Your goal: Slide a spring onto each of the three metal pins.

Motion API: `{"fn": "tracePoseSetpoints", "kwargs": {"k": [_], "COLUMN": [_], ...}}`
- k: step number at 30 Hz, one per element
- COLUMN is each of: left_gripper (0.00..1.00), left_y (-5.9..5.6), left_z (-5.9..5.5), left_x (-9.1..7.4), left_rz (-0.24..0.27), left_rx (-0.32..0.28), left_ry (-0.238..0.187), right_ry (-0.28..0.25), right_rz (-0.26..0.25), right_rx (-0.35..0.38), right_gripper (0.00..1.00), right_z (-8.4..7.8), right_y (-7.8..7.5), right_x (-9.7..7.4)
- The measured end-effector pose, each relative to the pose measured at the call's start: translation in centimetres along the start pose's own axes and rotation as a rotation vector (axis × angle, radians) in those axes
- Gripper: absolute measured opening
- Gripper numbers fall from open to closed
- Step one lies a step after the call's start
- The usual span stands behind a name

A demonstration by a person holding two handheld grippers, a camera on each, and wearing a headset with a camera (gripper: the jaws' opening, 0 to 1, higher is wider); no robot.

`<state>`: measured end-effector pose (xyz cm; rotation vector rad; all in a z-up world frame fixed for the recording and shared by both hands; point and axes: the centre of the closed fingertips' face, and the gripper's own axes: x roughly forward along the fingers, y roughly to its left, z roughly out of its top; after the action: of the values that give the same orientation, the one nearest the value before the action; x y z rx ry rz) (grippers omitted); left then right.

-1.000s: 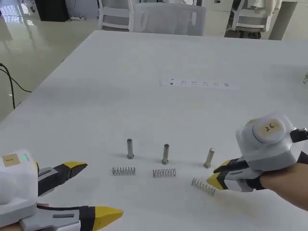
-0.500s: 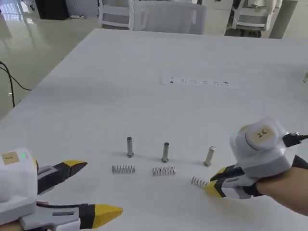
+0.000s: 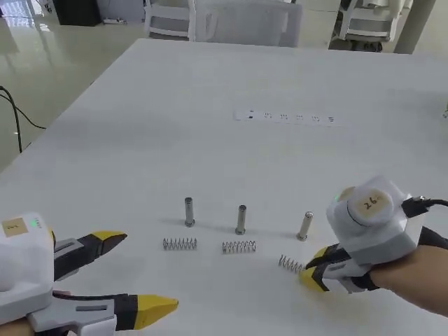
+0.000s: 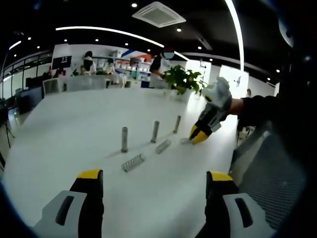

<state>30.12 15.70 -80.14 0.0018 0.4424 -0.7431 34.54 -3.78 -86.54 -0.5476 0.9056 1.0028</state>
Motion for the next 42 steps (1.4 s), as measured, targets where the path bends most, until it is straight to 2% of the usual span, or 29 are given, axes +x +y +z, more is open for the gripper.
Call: {"fn": "tracePoseSetpoints", "kwargs": {"k": [9, 17, 21, 28, 33, 42], "left_gripper": [0.81, 0.79, 0.79, 0.77, 0.76, 0.70], "left_y": [-0.2, -0.9, -1.2, -1.7, -2.2, -3.0], "left_z": [0.1, 0.3, 0.5, 1.3, 1.5, 2.3], "left_x": [0.0, 0.2, 0.3, 0.9, 1.4, 2.9], "left_rz": [-0.008, -0.041, -0.059, -0.104, -0.144, -0.205], "left_rx": [0.008, 0.036, 0.052, 0.099, 0.140, 0.187], "left_ry": [0.004, 0.023, 0.030, 0.053, 0.080, 0.096], "right_ry": [0.008, -0.032, -0.036, -0.049, -0.037, -0.026], "right_rz": [-0.010, 0.014, 0.021, 0.041, 0.062, 0.081], "right_rx": [-0.031, -0.025, -0.038, -0.053, -0.082, -0.126], "right_gripper": [0.08, 0.08, 0.08, 0.08, 0.08, 0.08], "right_z": [0.0, 1.5, 2.1, 3.2, 3.7, 4.9], "right_y": [-0.1, 0.6, 1.0, 1.6, 2.3, 2.9], "right_x": [-0.1, -0.9, -1.1, -1.6, -1.6, -1.7]}}
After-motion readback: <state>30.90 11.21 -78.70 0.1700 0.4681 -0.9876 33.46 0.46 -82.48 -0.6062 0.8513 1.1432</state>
